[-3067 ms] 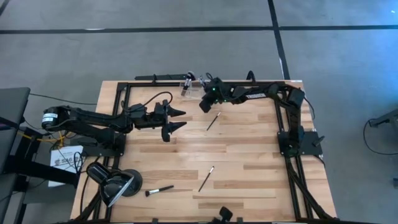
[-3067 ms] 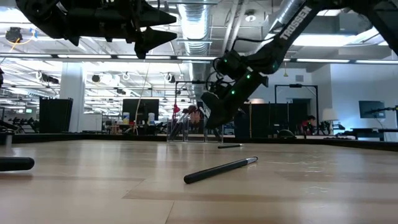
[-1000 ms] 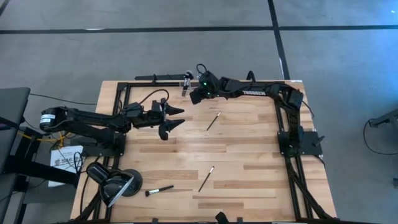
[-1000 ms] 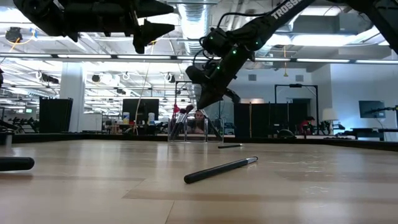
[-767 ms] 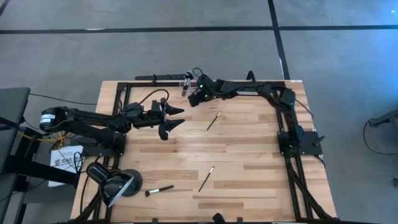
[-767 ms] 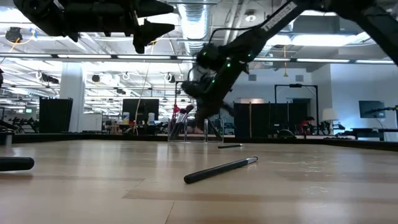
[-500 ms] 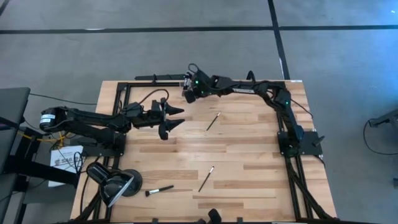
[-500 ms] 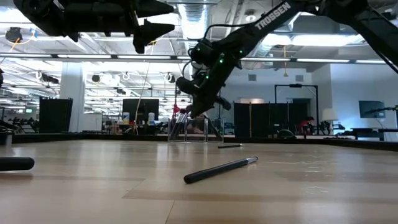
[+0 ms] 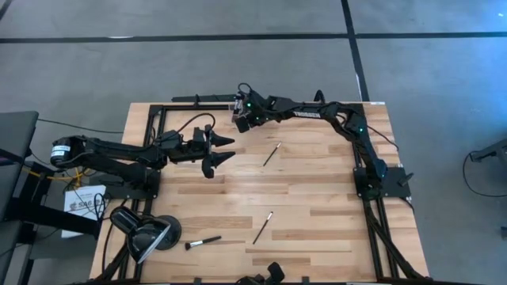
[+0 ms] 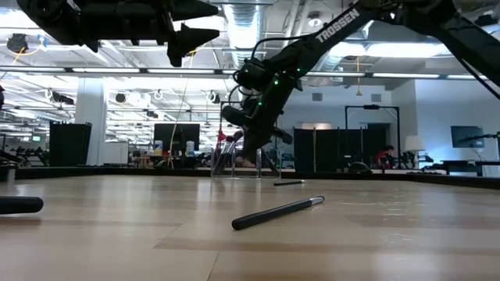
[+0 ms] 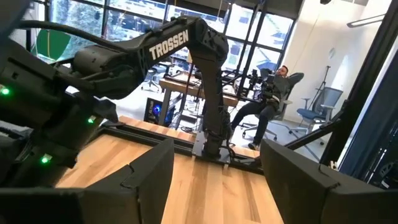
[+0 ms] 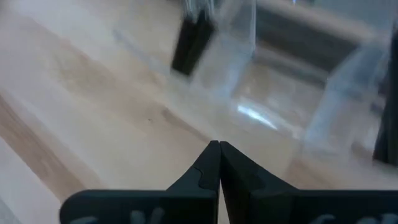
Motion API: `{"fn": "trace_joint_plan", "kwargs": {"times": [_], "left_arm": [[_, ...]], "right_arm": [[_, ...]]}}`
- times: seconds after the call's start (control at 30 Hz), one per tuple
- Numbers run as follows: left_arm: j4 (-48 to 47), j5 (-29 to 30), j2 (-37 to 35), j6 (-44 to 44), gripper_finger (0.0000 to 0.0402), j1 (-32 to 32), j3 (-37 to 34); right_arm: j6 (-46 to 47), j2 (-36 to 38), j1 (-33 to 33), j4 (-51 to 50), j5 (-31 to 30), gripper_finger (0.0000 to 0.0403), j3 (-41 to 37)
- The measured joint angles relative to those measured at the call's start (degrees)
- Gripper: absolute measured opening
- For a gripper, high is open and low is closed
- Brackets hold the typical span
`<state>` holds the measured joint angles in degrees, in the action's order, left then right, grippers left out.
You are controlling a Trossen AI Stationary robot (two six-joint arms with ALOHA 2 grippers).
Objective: Sort items
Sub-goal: Adjust the transparent organizer, then put the liner brush into the right section of the transparent organizer
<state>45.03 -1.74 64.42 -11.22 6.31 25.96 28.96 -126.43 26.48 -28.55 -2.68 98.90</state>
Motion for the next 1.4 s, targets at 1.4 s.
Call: {"fn": "trace_joint_plan", "kwargs": {"times": [1.4], "left_arm": [[-2.36,0.02,0.09,0.31,0.0237,0.07,0.0]], "right_arm": [[-10.6,10.06,-9.07,-21.72,-15.98,0.0,0.92]]}}
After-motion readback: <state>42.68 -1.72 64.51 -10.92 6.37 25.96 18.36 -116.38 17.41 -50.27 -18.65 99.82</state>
